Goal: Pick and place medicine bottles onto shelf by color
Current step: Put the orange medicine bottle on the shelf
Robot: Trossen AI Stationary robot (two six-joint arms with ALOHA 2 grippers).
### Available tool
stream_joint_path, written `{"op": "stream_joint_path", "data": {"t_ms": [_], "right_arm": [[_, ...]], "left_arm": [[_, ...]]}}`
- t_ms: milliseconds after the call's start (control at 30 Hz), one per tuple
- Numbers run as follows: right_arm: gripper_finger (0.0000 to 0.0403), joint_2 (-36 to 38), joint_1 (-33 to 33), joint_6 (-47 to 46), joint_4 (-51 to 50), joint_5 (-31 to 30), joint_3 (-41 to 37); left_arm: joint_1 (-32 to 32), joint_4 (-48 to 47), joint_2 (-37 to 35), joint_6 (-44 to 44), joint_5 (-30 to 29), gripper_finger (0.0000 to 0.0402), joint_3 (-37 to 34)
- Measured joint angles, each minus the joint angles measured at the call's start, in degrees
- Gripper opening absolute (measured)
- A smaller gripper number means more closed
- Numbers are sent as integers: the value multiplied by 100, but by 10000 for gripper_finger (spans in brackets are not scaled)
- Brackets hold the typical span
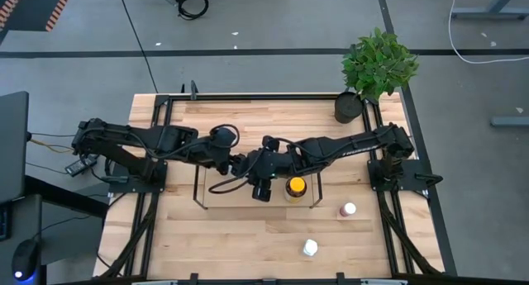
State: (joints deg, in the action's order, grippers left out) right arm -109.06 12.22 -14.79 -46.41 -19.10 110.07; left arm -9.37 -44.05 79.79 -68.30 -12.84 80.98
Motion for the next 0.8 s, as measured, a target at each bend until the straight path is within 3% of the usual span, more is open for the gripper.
{"op": "stream_joint_path", "data": {"t_ms": [800], "right_arm": [[208, -4, -4, -12, -68, -200, 5]], "left_arm": [[16, -181, 22, -605, -79, 297, 5]]}}
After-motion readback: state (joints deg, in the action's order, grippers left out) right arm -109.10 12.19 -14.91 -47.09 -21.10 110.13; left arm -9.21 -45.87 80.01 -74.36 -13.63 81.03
